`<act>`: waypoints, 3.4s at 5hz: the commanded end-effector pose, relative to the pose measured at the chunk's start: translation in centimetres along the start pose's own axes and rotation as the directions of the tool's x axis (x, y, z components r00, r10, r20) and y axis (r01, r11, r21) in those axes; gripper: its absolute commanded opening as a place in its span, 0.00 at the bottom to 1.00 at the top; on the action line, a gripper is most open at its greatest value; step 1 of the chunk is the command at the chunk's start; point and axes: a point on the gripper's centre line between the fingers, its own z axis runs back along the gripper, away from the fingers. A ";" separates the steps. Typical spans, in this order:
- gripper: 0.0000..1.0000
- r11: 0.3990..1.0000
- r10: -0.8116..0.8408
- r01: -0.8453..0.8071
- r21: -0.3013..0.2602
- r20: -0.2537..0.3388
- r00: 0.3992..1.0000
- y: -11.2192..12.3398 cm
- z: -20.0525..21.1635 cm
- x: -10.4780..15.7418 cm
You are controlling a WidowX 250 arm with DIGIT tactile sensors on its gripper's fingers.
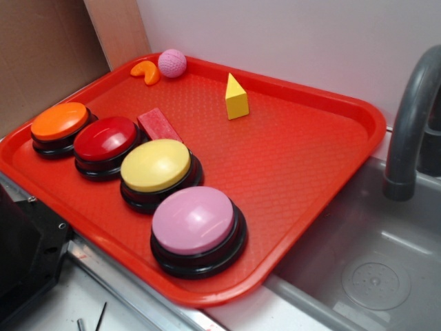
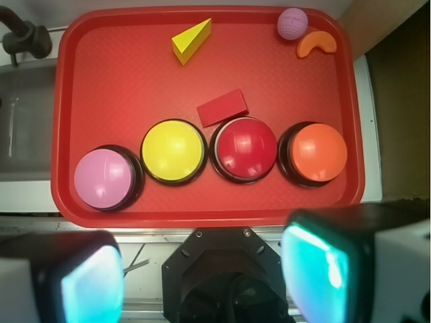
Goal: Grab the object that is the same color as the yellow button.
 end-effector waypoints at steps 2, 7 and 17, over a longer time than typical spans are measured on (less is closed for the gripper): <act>1.00 0.996 0.087 -0.087 -0.012 -0.007 0.996 0.4 -1.2 1.8; 1.00 0.781 0.609 -0.625 0.025 0.197 0.768 -0.5 -12.8 14.8; 0.00 0.829 0.542 -0.551 0.100 0.103 0.834 -0.4 -20.6 18.6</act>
